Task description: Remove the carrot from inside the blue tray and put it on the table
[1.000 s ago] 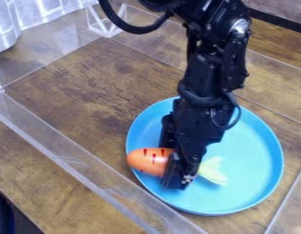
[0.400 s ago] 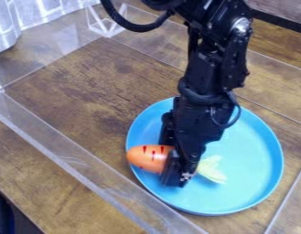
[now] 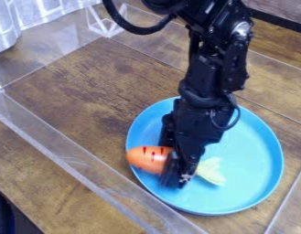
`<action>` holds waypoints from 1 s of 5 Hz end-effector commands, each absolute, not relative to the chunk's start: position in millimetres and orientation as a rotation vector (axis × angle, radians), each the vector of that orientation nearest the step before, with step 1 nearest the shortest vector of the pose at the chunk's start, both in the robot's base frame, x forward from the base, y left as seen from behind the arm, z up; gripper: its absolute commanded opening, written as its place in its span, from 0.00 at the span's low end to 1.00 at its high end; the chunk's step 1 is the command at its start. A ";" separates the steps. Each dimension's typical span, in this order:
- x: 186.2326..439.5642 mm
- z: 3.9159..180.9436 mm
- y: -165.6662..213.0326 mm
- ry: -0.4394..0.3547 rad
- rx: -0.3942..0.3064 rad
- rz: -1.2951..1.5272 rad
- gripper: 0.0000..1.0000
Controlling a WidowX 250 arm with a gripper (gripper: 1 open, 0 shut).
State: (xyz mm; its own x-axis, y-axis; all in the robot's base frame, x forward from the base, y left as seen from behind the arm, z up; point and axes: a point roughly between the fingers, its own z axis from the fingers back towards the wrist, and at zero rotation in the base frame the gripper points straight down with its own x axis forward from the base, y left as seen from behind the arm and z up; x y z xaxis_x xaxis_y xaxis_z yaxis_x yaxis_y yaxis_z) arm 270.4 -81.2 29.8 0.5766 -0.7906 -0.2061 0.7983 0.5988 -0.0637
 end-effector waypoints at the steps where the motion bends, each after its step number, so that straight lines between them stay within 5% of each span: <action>1: 282.7 38.7 -75.9 0.177 0.043 -0.907 0.00; 5: 285.5 32.5 -68.6 0.204 0.050 -0.911 0.00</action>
